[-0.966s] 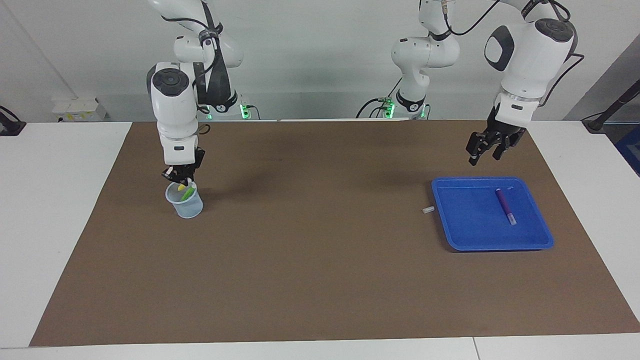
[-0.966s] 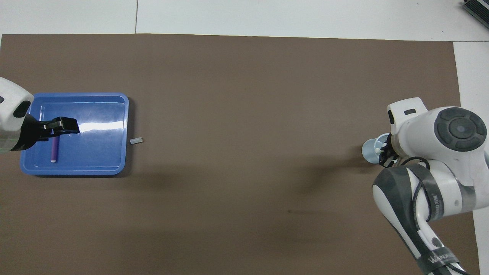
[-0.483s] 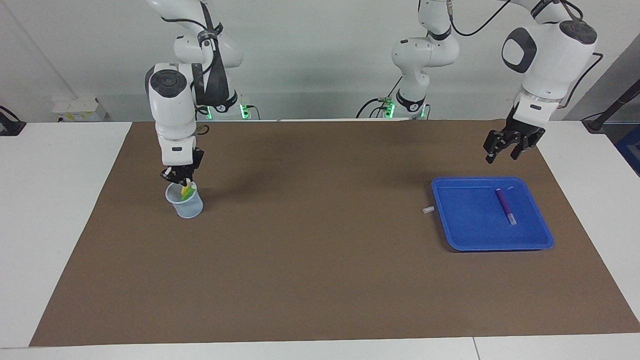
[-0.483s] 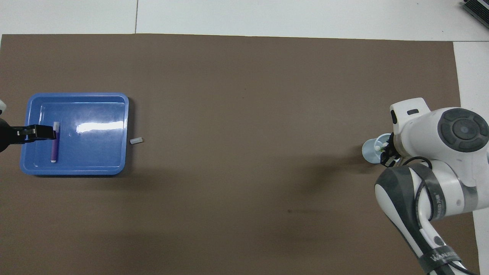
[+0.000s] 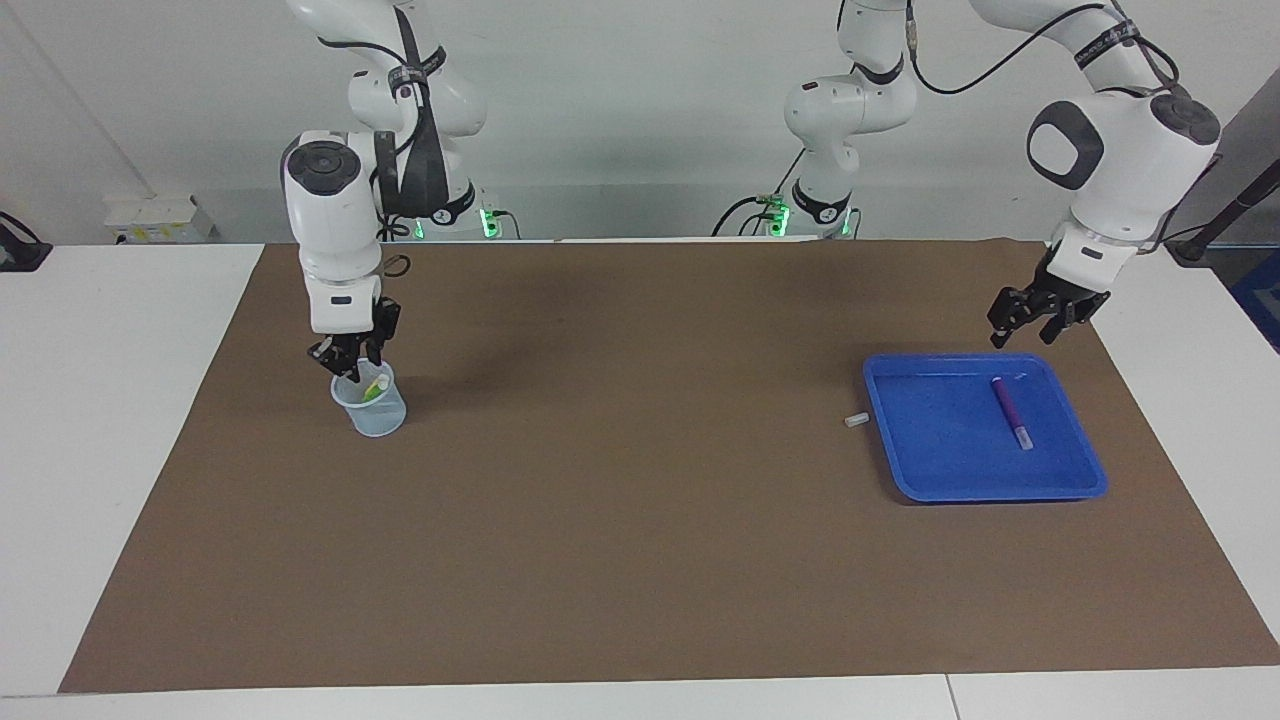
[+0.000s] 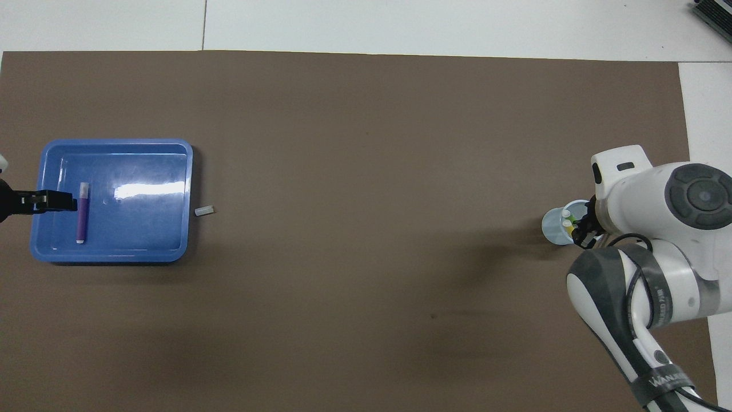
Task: Transfer and insert pens with both arms
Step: 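Withdraw the right gripper from the cup while the left gripper grasps the purple pen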
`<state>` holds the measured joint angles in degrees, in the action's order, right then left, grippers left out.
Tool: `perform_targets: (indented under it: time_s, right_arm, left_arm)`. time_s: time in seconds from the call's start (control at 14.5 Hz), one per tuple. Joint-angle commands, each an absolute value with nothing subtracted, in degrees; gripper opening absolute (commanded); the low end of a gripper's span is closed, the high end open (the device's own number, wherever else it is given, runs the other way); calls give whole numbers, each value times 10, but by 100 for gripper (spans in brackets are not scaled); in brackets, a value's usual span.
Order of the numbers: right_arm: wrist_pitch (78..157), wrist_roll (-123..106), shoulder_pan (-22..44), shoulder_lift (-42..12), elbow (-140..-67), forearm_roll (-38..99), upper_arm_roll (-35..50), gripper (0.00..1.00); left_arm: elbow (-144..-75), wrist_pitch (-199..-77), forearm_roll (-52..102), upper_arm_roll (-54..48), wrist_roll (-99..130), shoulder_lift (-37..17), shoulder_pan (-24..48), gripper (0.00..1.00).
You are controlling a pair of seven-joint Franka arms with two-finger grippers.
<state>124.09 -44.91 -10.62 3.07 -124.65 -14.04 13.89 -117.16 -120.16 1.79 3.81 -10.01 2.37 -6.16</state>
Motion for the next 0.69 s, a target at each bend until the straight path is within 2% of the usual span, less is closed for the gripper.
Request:
perform_targets:
  time_s: [0.0,0.21,0.55,0.62]
  right_arm:
    - [1232,-456,-107,40,-1239,-122,149,44]
    - [1182,-452,-91,40,-1203,-50,149,47]
    - [1167,-385,-63,43,-1188,-7,149,47]
    - [1161,-350,-47,43,-1180,-5,149,51]
  left_arm:
    - [-1170,-1236,29,33,-122,-4,-70,81]
    - [-1168,-1258,29,33,-127,-25,-72,82]
    - [-1160,-1284,49,33,-169,-57,-89,84]
    - [-1154,-1285,49,33,-170,-68,-89,84]
